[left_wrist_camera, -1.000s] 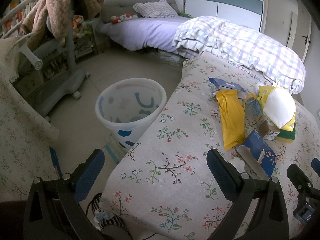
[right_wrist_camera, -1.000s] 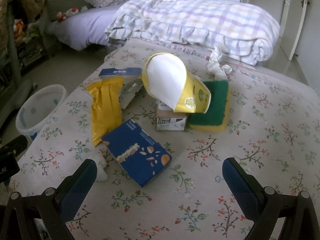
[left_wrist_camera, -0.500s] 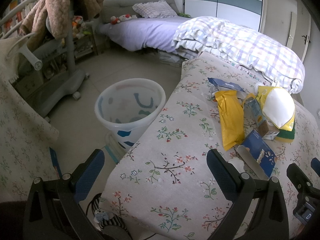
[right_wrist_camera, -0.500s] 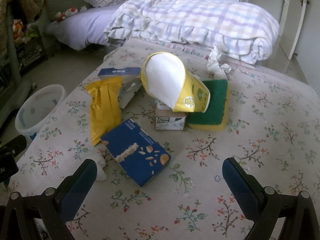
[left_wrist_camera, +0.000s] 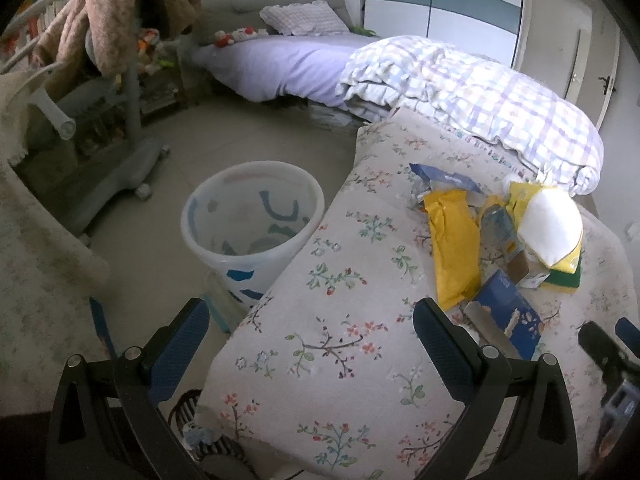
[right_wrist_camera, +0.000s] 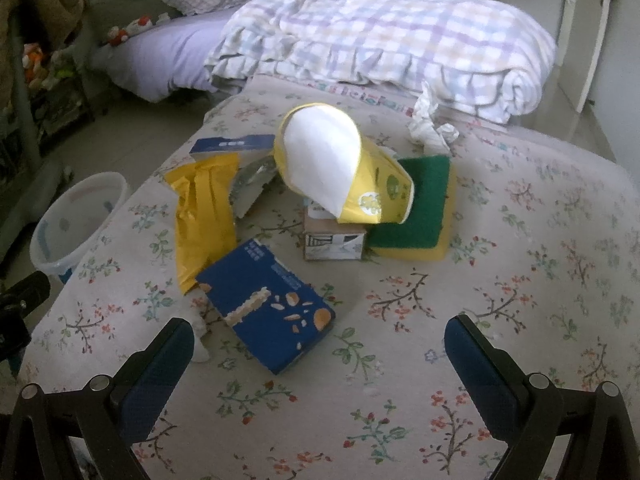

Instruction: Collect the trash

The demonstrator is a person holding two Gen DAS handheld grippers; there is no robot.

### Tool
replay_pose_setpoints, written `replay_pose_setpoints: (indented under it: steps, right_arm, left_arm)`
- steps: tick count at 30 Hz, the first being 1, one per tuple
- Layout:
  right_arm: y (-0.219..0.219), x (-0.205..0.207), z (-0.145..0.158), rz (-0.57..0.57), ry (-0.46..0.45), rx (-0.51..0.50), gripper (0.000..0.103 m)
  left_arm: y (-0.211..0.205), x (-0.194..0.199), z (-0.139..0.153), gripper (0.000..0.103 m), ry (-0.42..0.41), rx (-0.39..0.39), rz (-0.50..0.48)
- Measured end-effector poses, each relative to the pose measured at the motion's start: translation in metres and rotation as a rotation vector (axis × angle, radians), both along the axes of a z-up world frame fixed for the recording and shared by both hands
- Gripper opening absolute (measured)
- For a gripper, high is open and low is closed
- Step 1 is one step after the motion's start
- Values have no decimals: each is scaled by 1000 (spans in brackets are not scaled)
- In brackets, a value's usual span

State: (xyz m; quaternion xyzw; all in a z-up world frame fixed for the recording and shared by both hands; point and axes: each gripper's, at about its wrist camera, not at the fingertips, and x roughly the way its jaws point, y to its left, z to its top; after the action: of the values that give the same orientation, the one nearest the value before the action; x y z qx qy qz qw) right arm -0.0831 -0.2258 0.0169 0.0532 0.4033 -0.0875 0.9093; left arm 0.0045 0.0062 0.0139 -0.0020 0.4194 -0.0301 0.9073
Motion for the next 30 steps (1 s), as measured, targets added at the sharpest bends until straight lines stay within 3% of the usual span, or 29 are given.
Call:
replay_pose_setpoints:
  steps: [5,9,13,19,22,25,27,30]
  right_arm:
    - [-27,12,4,-24,5,52,103]
    - [-48,32,5,-43,31,216,103]
    - [-52,52,12,3,-74,140,97]
    - [-58,89,11,81,-24,146,85]
    - [-62,101,6,99,19,135,74]
    - [-65,110,-2,119,60,138,55]
    - [-66,113,-6,137,70,145,35]
    - [-68,107,-5,153,35,129,27]
  left_arm:
    - [-3,13,7,103,9,-10,-63]
    - [-8,26,5,103,49,-11,-131]
    - [-18,38,0,103,99,-13,-197]
    - [-29,54,-7,103,138,-26,-203]
    - [-37,62,-12,103,150,-67,-219]
    - [-46,70,-21,102,186,-164,-254]
    - [-53,77,-28,100,213,-236,-273]
    - [-64,87,-37,91,246,-320,-293]
